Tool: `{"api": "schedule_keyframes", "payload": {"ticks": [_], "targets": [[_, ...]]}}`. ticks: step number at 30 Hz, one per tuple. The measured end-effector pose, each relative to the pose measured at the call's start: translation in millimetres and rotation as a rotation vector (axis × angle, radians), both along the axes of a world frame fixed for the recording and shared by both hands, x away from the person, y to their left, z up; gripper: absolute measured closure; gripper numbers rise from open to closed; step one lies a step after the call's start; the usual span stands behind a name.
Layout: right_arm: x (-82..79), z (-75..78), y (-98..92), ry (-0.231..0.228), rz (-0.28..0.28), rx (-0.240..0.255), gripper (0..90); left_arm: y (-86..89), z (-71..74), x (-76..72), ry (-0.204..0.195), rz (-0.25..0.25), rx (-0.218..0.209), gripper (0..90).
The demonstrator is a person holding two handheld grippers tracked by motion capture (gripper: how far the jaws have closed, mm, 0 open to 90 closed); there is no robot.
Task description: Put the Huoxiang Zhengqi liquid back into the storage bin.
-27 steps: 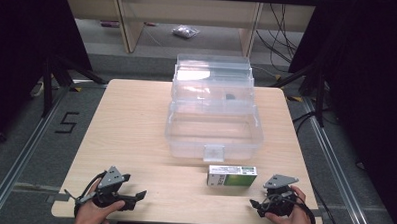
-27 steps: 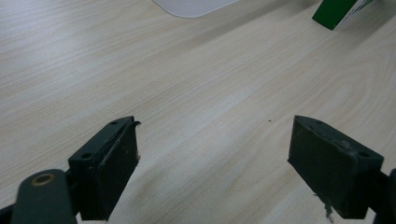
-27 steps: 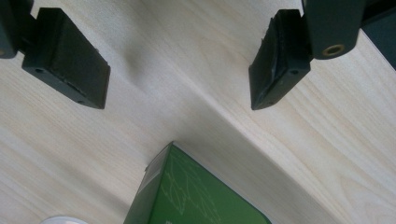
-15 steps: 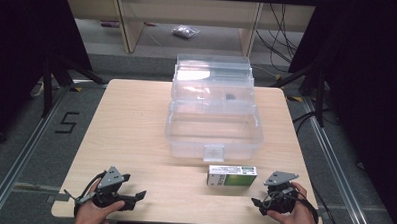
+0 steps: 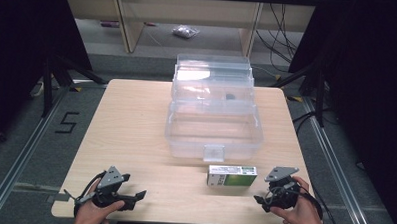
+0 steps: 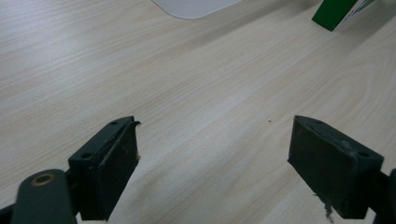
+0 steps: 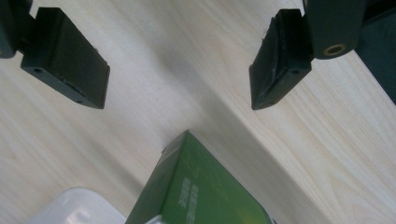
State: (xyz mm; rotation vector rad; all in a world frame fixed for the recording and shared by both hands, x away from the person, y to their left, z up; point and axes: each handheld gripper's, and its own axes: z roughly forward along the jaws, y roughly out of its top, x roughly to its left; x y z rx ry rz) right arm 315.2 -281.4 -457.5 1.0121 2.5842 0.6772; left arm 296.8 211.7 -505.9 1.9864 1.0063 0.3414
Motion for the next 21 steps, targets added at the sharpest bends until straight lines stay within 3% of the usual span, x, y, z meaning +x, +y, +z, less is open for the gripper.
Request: {"api": "schedule_keyframes", "payload": {"ticks": [1,4,13,20,21], "targets": [[1.3,3.1,-0.5,0.005,0.016,-0.014,21.1,1.4,0.5,0.5,0.000,-0.012,0.017,15.2],[3.2,9.2,0.3,-0.017,0.024,-0.028,21.1,0.6,0.7,-0.1,0.000,-0.002,0.008,15.2],[9.8,24.1,4.0,0.002,0.065,-0.057,20.8,0.5,0.3,0.2,-0.003,-0.004,-0.001,15.2],[17.5,35.9,13.8,0.016,0.105,-0.107,21.1,-0.7,-0.1,0.3,-0.005,0.001,-0.016,15.2],[20.1,38.0,17.6,0.022,0.106,-0.118,21.1,0.5,0.4,0.3,-0.003,-0.004,-0.003,15.2]]}}
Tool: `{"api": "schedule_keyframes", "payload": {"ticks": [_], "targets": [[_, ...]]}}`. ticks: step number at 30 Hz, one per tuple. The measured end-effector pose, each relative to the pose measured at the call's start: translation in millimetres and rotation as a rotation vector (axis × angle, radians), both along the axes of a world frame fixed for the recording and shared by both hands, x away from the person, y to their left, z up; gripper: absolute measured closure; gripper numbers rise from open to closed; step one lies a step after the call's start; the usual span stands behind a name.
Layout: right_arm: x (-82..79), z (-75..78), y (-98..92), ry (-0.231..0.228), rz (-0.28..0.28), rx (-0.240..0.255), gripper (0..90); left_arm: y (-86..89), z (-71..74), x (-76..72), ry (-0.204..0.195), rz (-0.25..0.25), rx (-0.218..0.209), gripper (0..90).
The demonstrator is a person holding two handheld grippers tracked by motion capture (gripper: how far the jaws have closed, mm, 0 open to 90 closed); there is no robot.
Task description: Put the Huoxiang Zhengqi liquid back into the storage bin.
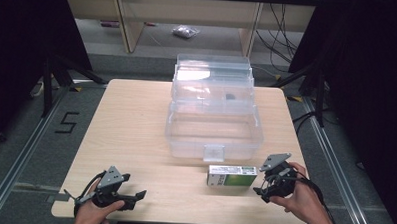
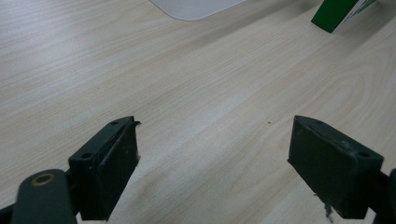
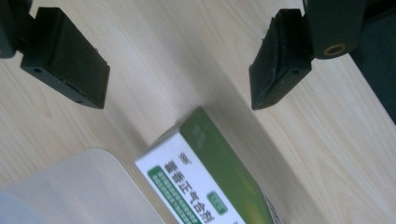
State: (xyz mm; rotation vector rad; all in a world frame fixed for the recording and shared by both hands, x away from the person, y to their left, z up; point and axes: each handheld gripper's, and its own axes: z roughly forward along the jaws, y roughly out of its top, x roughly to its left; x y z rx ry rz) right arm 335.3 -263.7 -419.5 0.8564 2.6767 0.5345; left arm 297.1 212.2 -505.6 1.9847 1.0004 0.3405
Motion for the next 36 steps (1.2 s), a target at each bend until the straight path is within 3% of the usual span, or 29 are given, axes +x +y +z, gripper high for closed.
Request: {"api": "schedule_keyframes", "payload": {"ticks": [17,18,19,36], "targets": [[16.1,16.7,24.6,-0.004,0.076,-0.037,21.0,-0.7,0.3,-0.3,0.000,0.004,-0.004,15.2],[18.7,16.4,26.0,-0.019,0.108,-0.040,20.9,-0.7,0.3,-0.3,0.000,0.004,-0.004,15.2],[17.5,16.7,29.0,-0.005,0.088,-0.040,20.8,-0.6,0.3,-0.3,0.000,0.005,-0.004,15.2],[31.3,15.3,64.2,0.028,0.212,-0.086,21.2,-0.5,0.6,-0.3,-0.004,0.004,-0.011,15.2]]}}
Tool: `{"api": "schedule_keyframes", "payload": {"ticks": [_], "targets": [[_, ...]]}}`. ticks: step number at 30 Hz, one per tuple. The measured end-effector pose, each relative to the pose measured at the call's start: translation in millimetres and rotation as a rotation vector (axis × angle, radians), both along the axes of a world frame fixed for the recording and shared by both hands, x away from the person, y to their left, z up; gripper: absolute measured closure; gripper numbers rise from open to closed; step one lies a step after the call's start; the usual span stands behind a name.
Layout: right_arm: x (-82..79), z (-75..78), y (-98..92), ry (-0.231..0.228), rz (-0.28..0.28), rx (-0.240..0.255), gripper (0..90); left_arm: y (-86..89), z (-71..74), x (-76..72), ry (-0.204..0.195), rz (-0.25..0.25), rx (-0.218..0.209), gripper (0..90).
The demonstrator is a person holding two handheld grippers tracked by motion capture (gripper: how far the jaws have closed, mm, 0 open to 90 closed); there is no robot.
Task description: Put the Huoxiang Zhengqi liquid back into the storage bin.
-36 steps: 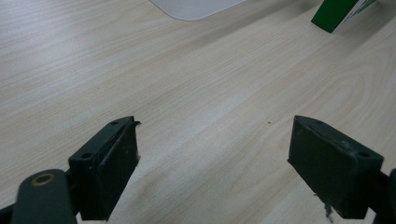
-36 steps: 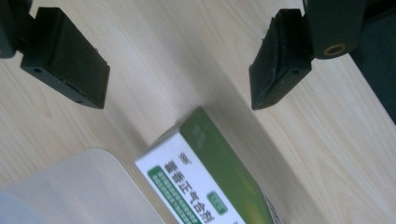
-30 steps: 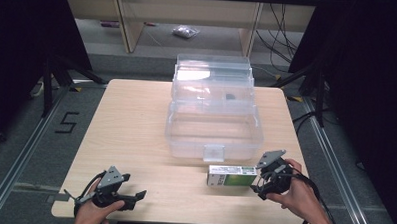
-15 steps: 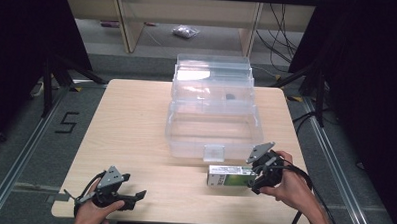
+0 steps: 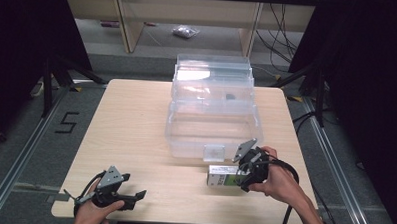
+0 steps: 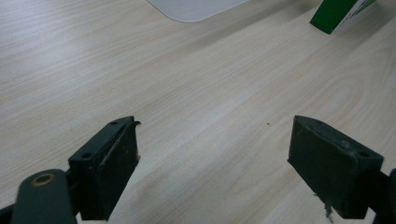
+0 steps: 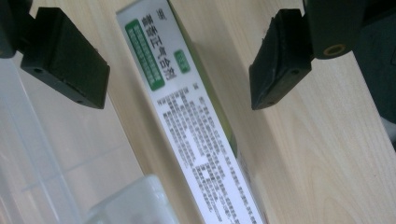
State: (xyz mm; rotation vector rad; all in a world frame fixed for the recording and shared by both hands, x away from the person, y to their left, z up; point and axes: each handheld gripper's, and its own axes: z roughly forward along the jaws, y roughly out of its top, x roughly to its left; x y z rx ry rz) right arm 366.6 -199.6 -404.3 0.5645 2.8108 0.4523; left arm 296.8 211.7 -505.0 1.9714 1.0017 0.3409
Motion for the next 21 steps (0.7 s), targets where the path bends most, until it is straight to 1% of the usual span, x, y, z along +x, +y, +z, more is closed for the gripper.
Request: {"api": "schedule_keyframes", "payload": {"ticks": [2,7,9,10,11,12,13,14,15,16,18,20,21], "targets": [[1.5,-0.9,3.7,0.009,0.006,0.001,21.1,0.1,0.0,-0.1,-0.001,0.000,-0.001,15.2],[4.8,-4.8,11.7,0.021,0.036,-0.020,21.3,0.0,0.0,-0.2,0.001,0.000,0.003,15.2],[6.1,-7.2,14.9,0.037,0.034,-0.028,22.0,-0.1,0.1,-0.1,0.001,0.000,0.003,15.2],[7.7,-8.2,15.7,0.034,0.047,-0.032,22.0,-0.3,-0.2,-0.1,-0.001,0.002,0.001,15.2],[8.2,-9.1,16.6,0.039,0.036,-0.035,21.9,-0.3,-0.2,-0.1,-0.001,0.001,0.002,15.2],[9.2,-10.1,17.9,0.050,0.036,-0.041,21.9,0.0,0.0,-0.1,0.001,-0.001,0.003,15.2],[10.5,-10.9,18.4,0.050,0.042,-0.040,21.9,0.0,0.0,-0.1,0.002,-0.001,0.004,15.2],[11.2,-11.9,19.6,0.056,0.035,-0.045,21.9,0.0,-0.3,0.0,0.000,-0.001,0.000,15.2],[13.3,-13.2,20.3,0.062,0.055,-0.044,22.0,0.0,-0.6,0.2,-0.004,0.001,0.000,15.2],[14.7,-14.1,21.2,0.057,0.065,-0.050,22.4,-0.1,-0.5,0.1,-0.003,0.002,-0.002,15.2],[15.4,-16.3,23.5,0.093,0.053,-0.059,22.7,0.0,-0.1,-0.1,-0.001,0.001,0.003,15.2],[17.7,-18.5,24.7,0.098,0.071,-0.062,23.0,-0.2,-0.2,-0.2,-0.002,0.001,0.003,15.2],[14.6,-18.9,26.1,0.114,0.012,-0.075,23.5,-0.2,-0.2,-0.1,-0.002,0.001,0.003,15.2]]}}
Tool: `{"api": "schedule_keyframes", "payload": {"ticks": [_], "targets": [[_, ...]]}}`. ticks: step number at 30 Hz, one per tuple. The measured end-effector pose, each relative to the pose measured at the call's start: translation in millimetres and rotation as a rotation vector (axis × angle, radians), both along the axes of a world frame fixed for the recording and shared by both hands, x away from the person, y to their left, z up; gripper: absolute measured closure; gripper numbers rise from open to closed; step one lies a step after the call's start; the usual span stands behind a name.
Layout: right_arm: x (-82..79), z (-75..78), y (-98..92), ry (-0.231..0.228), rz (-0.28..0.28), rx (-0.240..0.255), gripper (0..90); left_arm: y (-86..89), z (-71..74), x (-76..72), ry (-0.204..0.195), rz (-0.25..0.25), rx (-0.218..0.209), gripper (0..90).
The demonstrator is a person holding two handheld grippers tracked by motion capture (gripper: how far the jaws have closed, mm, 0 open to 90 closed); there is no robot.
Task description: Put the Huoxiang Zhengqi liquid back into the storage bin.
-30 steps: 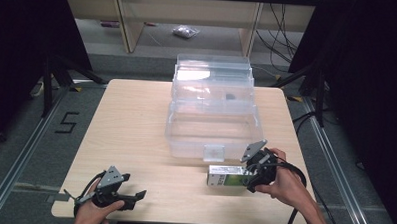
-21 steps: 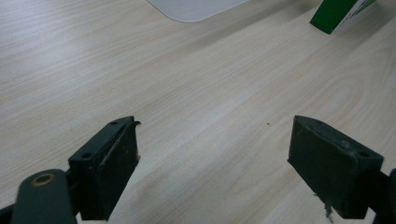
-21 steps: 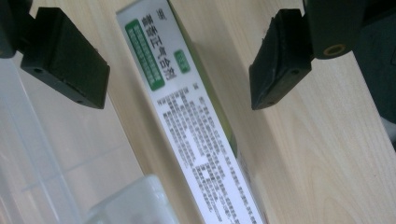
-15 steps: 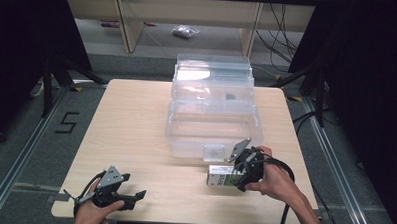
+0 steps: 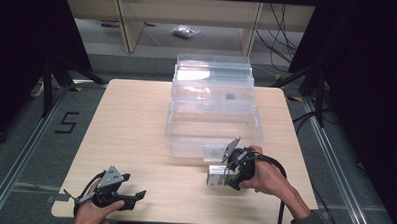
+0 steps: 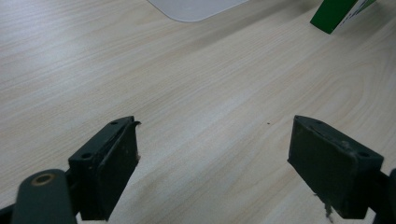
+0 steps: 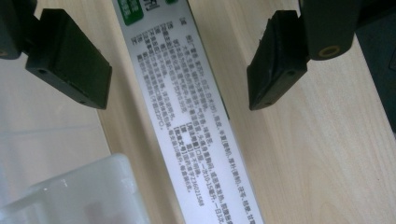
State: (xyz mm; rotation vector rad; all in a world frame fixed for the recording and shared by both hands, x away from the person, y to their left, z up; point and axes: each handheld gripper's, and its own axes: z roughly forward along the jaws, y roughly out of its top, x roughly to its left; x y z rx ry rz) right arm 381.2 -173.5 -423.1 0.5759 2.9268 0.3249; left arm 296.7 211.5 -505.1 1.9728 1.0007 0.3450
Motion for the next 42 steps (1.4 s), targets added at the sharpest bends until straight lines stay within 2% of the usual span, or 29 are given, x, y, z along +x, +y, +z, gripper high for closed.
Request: {"api": "schedule_keyframes", "payload": {"ticks": [2,3,4,6,7,8,9,12,13,14,15,17,18,21,24,26,31,33,34,36,37,39,42], "targets": [[4.1,-2.2,0.4,0.003,0.066,0.010,24.4,0.1,0.1,0.1,0.003,0.000,-0.001,15.2],[1.7,-3.0,1.6,0.000,0.024,0.000,24.7,0.1,0.1,0.1,0.004,0.000,0.000,15.2],[4.5,-4.4,1.9,-0.001,0.068,0.007,25.2,0.1,0.0,0.1,0.004,-0.001,0.000,15.2],[4.5,-6.0,3.6,-0.002,0.048,-0.003,25.8,-0.1,0.0,0.0,0.000,0.001,-0.001,15.2],[5.5,-5.9,3.5,0.011,0.058,-0.002,26.6,0.2,0.3,0.0,0.003,-0.002,0.002,15.2],[4.5,-6.3,3.9,0.015,0.039,-0.006,26.9,0.3,0.4,0.0,0.002,-0.003,0.001,15.2],[6.8,-7.8,4.3,0.016,0.067,-0.005,27.4,0.3,0.3,0.0,0.003,-0.001,0.000,15.2],[8.1,-9.9,5.2,0.026,0.070,-0.014,29.5,0.3,0.1,0.1,0.001,-0.002,-0.003,15.2],[9.2,-10.3,4.7,0.015,0.068,-0.041,29.7,0.3,0.3,0.0,0.003,-0.001,0.000,15.2],[8.2,-10.7,5.3,0.016,0.047,-0.043,30.3,0.3,0.4,0.0,0.003,-0.002,0.000,15.2],[10.1,-11.0,5.1,0.020,0.070,-0.039,31.2,0.3,0.4,0.0,0.003,-0.002,0.001,15.2],[9.4,-11.7,6.2,0.042,0.067,-0.017,32.0,0.3,0.3,0.0,0.004,-0.003,0.002,15.2],[9.9,-12.1,6.3,0.034,0.063,-0.037,32.8,0.4,0.4,0.0,0.002,-0.004,0.002,15.2],[12.0,-13.7,6.4,0.034,0.092,-0.050,34.9,0.2,0.1,0.1,0.002,-0.003,-0.004,15.2],[11.0,-14.1,6.8,0.045,0.072,-0.051,38.7,0.6,0.5,0.1,0.001,-0.005,-0.001,15.2],[12.3,-14.4,7.0,0.053,0.106,-0.048,41.0,0.8,0.8,0.0,0.002,-0.002,0.000,15.2],[11.3,-14.1,7.6,0.062,0.101,-0.068,47.4,0.9,0.6,0.2,0.001,-0.005,0.002,15.2],[11.7,-13.7,8.1,0.064,0.122,-0.076,49.4,0.7,0.5,0.0,0.003,-0.003,0.000,15.2],[13.6,-14.5,8.4,0.058,0.159,-0.085,49.9,0.7,0.5,0.0,0.005,-0.002,0.000,15.2],[12.2,-14.1,9.8,0.059,0.147,-0.104,51.9,0.8,0.6,-0.1,0.004,-0.002,-0.001,15.2],[14.0,-14.1,10.4,0.055,0.178,-0.113,53.3,0.8,0.7,0.0,0.003,-0.002,-0.001,15.2],[14.6,-13.5,11.6,0.062,0.184,-0.123,56.9,1.1,1.5,-0.5,0.005,0.003,0.009,15.2],[14.0,-12.3,14.7,0.075,0.188,-0.152,59.4,0.7,0.9,-0.3,0.002,0.004,-0.002,15.2]]}}
